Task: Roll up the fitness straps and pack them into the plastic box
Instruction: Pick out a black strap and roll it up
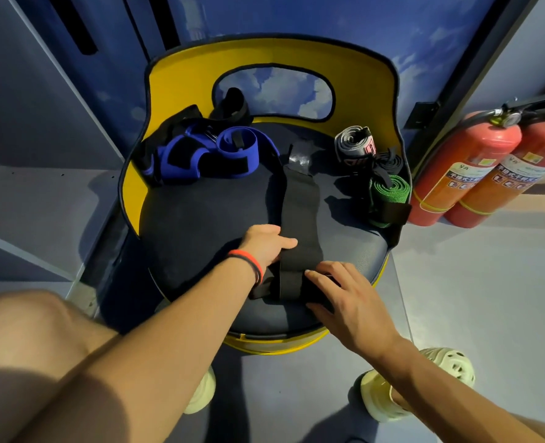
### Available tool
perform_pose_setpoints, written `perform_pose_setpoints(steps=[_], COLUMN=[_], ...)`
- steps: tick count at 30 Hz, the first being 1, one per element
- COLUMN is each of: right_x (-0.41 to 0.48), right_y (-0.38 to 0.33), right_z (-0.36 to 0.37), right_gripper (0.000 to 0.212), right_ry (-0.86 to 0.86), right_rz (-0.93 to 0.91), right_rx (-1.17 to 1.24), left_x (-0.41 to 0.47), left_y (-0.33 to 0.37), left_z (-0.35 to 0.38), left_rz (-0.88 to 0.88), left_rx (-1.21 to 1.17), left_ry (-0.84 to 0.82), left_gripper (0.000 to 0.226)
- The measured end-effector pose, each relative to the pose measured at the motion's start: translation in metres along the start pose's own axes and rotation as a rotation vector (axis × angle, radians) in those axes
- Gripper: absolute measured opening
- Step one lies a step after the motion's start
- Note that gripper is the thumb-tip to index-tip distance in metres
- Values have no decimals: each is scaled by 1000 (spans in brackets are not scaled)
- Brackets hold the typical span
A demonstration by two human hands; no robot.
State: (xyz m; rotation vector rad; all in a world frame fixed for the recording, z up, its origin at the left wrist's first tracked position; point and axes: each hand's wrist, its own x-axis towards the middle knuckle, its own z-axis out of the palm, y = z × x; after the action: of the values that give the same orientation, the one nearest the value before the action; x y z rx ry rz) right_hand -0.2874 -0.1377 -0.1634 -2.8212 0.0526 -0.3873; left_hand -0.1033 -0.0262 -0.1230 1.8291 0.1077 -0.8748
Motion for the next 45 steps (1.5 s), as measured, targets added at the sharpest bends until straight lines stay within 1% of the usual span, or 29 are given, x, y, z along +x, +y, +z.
perform_pose_setpoints(steps=[1, 2, 4, 6, 9, 12, 15, 16, 17, 19, 22, 23, 25, 27, 29, 32, 35, 38, 40, 42, 45], right_x=[2, 4, 10, 19, 29, 36, 44, 47, 49, 49, 43, 40, 37, 34, 30, 18, 6, 5, 5, 4, 0], right_y=[1, 3, 8, 12, 17, 20, 17, 15, 13, 10, 3, 0, -5, -10, -15, -28, -38, -41, -43, -43, -37], right_z=[-1, -2, -6, -11, -13, -11, -12, -13, -14, -14, -11, -9, -7, -7, -7, -1, 6, 0, -3, -3, 0], right_gripper=[55, 55, 53, 52, 49, 51, 48, 48, 48, 46, 34, 31, 29, 34, 40, 30, 38, 28, 26, 31, 49], right_ry=[-8, -16, -49, -98, -196, -249, -273, -276, -257, -166, -16, 20, 63, 82, 77, 52, 55, 118, 135, 126, 87], right_rz=[8, 16, 29, 32, 65, 140, 256, 304, 345, 427, 570, 601, 646, 681, 697, 677, 617, 595, 586, 557, 498], right_rx=[30, 62, 115, 146, 181, 246, 371, 411, 428, 448, 530, 534, 526, 519, 499, 519, 464, 442, 431, 408, 413], left_x=[5, 9, 15, 20, 21, 14, -5, -14, -23, -35, -48, -52, -59, -64, -68, -81, -90, -88, -84, -80, -73], left_y=[1, 2, 4, 6, 6, 7, -1, -7, -14, -27, -36, -38, -45, -52, -58, -71, -84, -82, -76, -71, -64], left_z=[-1, -2, -1, 1, 0, -4, -7, -8, -8, -8, -2, 0, 3, 4, 4, 8, 8, 5, 4, 2, 0], left_rz=[15, 33, 82, 158, 246, 251, 278, 291, 299, 299, 332, 342, 373, 403, 410, 383, 353, 328, 310, 291, 268], left_rx=[3, 14, 73, 230, 413, 459, 406, 400, 389, 316, 270, 266, 302, 383, 408, 447, 456, 464, 467, 455, 421], left_ry=[17, 30, 57, 123, 208, 231, 183, 160, 144, 148, 193, 202, 222, 251, 276, 320, 347, 340, 338, 346, 354], left_gripper=[57, 57, 44, 26, 18, 21, 12, 13, 18, 24, 24, 29, 43, 47, 48, 50, 51, 48, 43, 39, 40])
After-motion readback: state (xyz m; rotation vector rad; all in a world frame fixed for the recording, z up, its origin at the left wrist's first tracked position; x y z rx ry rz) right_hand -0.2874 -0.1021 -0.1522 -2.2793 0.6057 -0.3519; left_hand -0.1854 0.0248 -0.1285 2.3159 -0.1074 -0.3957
